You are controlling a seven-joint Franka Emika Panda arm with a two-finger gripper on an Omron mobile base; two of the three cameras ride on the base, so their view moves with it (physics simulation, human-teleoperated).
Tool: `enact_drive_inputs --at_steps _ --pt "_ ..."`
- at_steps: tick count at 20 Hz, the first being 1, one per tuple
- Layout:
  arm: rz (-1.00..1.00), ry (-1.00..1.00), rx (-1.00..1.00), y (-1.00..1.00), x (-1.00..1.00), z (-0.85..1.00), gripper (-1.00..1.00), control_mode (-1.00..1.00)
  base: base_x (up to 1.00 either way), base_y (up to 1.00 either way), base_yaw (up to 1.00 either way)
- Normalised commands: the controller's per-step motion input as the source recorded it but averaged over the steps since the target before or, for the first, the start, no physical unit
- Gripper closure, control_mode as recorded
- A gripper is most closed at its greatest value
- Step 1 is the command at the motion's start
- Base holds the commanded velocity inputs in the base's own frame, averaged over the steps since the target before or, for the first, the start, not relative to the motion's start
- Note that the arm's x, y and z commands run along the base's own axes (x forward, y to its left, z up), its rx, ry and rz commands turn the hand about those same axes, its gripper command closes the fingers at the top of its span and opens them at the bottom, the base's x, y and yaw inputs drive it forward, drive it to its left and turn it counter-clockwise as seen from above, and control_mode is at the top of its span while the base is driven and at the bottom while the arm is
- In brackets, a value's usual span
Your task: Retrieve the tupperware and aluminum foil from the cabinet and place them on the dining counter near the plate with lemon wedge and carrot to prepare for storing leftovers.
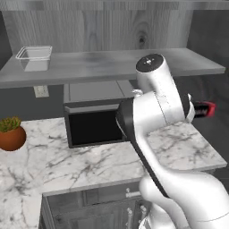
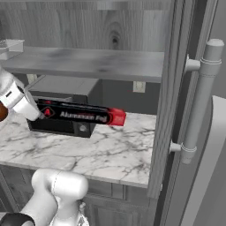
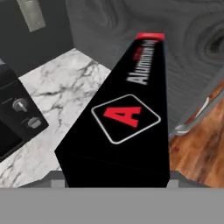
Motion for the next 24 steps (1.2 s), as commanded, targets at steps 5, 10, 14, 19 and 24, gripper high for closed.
enact_drive_inputs --at_steps 5,10,14,19,24 --pt "0.72 0.03 0.00 0.05 -0.75 -0.46 1.00 -1.00 0.00 0.00 0.00" --pt "0.51 0.00 0.02 -0.10 -0.56 -0.04 1.00 -1.00 0.00 0.00 0.00" --pt "0.28 0.00 0.05 -0.34 -0.44 0.01 1.00 -1.00 0.00 0.00 0.00" --pt "0.03 0.04 0.00 -0.08 -0.28 0.04 1.00 1.00 -0.30 0.00 0.00" --pt "0.00 0.00 0.00 0.00 0.00 0.00 1.00 1.00 -1.00 0.00 -0.08"
